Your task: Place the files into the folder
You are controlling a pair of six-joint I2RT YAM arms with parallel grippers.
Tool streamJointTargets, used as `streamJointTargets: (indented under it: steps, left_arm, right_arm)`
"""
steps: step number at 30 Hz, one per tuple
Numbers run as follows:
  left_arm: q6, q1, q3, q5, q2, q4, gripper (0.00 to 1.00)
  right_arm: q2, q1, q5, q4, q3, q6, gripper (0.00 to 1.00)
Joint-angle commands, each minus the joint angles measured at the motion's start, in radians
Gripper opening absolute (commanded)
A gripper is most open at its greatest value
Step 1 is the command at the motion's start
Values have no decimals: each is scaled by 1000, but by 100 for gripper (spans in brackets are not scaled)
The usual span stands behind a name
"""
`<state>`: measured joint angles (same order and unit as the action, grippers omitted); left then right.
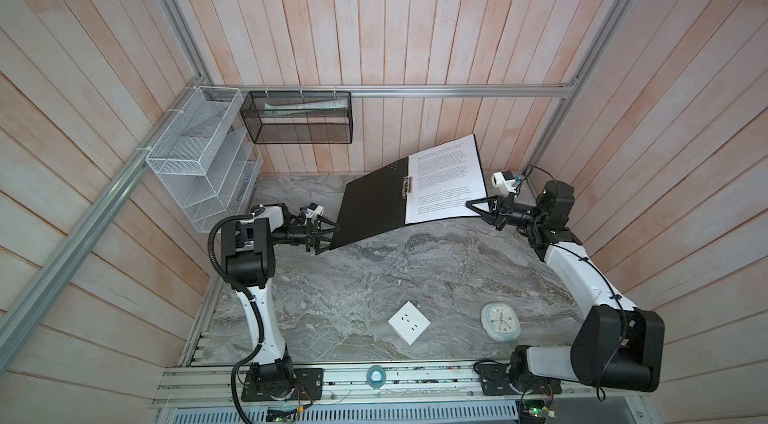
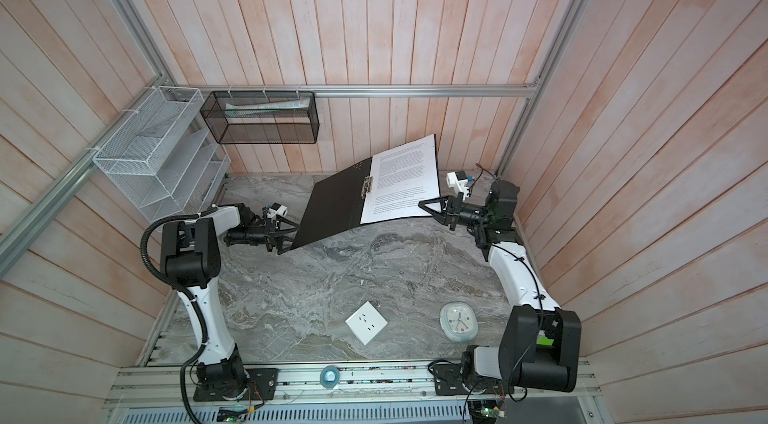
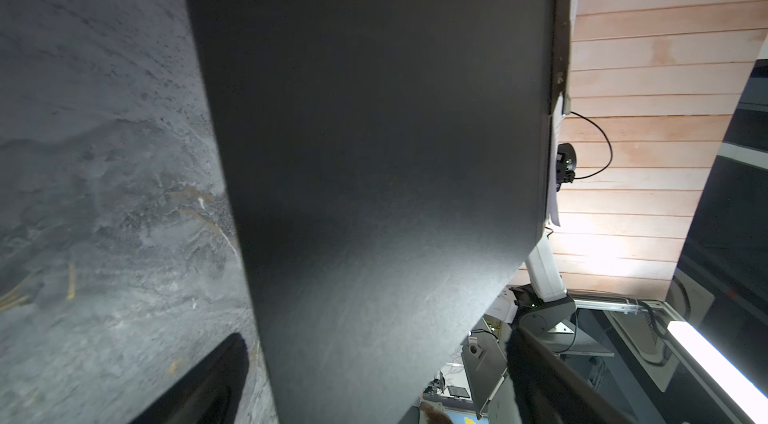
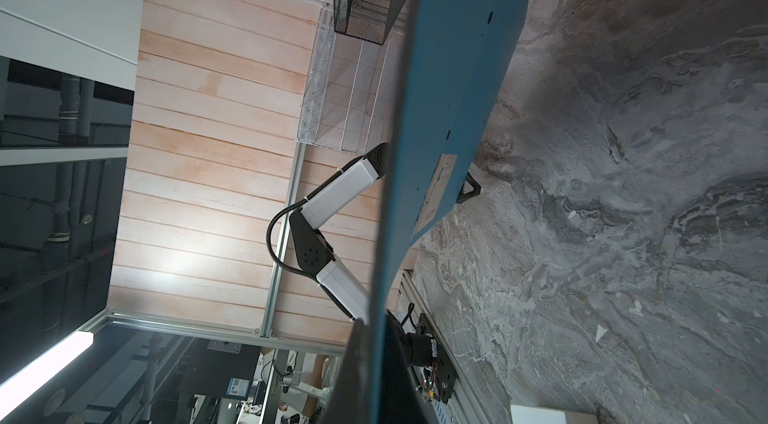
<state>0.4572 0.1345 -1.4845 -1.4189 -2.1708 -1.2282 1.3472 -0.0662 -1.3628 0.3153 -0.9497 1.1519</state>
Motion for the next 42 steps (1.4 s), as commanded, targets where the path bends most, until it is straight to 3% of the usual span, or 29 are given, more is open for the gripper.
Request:
streamJointTargets:
  steps: [1, 6, 23, 29, 31, 35, 42]
  left_arm:
    - [98, -3, -49, -63, -7, -93, 94]
    - [96, -3, -37, -39, 5, -85, 89]
    - [-180, 48, 124, 48, 141, 189, 70]
    - [-223, 81, 152, 78, 128, 224, 50]
    - [-237, 87, 159, 103, 127, 235, 38]
    - [-269, 99, 177, 158, 134, 264, 27]
    - [-287, 102, 181, 222, 156, 274, 20]
  right_arm:
    - [-17, -1, -40, 74, 21, -33, 0]
    - [7, 0, -35, 83, 79, -63, 0]
    - [127, 11, -37, -30, 123, -295, 0]
    - [176, 28, -27, -54, 124, -368, 0]
    - [190, 31, -20, -55, 126, -385, 0]
    - [237, 47, -12, -66, 127, -419, 0]
    - [329, 66, 21, -142, 132, -518, 0]
